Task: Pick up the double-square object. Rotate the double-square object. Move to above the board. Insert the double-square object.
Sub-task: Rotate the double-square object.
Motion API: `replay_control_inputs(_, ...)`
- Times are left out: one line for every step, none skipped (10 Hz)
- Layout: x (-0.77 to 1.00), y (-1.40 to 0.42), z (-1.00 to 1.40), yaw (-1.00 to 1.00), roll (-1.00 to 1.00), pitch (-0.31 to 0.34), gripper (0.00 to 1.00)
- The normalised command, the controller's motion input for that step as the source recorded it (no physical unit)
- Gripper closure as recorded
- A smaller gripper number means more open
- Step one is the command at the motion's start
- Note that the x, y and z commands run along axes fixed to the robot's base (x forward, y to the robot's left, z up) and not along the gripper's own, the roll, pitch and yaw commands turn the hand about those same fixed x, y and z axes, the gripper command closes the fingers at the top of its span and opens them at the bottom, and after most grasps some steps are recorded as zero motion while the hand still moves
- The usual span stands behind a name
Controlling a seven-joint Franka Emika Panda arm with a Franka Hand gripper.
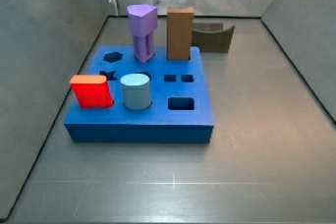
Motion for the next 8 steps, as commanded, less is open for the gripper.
replay_control_inputs(-0.03,0.01,0.64,0.0,0.02,0.041,0.0)
replay_control_inputs(-0.03,0.01,0.44,0.0,0.03,0.044,0.0)
replay_control_inputs(-0.02,0.01,0.28,0.0,0.04,0.048,0.0)
replay_control_inputs(0.0,0.0,0.0,-1.0,0.0,0.0,0.0)
replay_control_inputs(0.02,0.0,-0.08,-1.0,0.0,-0.001,0.0)
replay_control_inputs(0.03,0.01,-0.06,-1.0,0.0,-0.003,0.0)
replay_control_inputs(0.04,0.01,-0.04,-1.0,0.0,-0.005,0.0)
replay_control_inputs(0.04,0.01,-0.04,-1.0,0.0,-0.006,0.0)
